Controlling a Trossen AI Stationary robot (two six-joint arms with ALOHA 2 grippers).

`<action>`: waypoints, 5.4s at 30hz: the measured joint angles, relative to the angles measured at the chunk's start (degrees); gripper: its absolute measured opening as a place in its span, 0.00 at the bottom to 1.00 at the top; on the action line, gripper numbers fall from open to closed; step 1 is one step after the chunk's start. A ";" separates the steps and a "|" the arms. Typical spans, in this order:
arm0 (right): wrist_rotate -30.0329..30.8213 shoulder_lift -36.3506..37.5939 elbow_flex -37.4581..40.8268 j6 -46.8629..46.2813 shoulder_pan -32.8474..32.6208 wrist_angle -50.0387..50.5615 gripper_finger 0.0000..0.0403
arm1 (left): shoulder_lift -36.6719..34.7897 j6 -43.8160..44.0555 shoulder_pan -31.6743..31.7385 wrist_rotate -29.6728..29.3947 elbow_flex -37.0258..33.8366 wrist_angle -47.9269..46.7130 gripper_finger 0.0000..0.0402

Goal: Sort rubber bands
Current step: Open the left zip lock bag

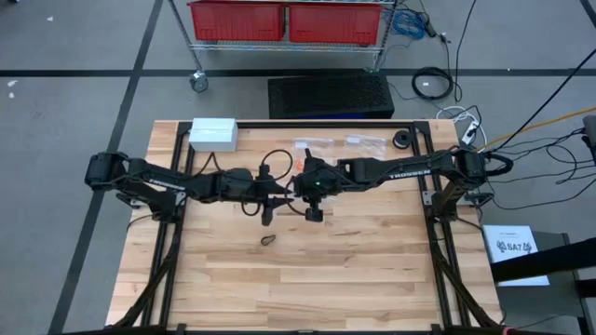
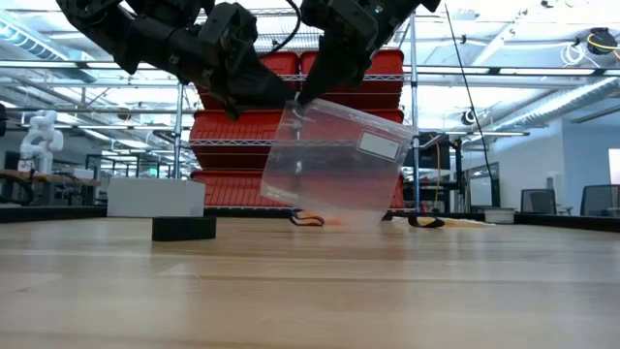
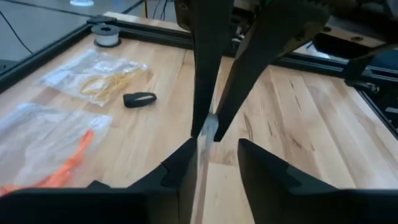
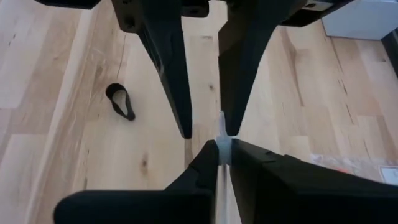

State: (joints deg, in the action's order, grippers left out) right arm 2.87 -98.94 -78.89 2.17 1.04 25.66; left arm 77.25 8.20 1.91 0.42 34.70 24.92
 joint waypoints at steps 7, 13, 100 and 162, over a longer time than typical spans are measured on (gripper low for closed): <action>-0.02 0.00 0.00 0.02 -0.02 0.01 0.02 | -0.02 -3.04 0.26 -0.66 0.00 0.58 0.06; 0.47 0.04 0.00 -0.16 0.09 0.53 0.02 | -0.02 -2.70 1.71 -0.58 0.00 0.70 0.01; 10.93 3.42 0.00 -1.68 -0.34 11.02 0.00 | -2.78 -4.43 2.84 -0.56 -0.09 -1.97 0.00; 8.99 2.57 -0.02 -0.64 -0.29 8.82 0.00 | -2.75 -3.99 2.84 -0.04 -0.07 -4.43 0.00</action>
State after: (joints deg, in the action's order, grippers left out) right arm 11.86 -96.36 -78.91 1.53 0.75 34.48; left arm 74.50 4.21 4.75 0.38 34.63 20.49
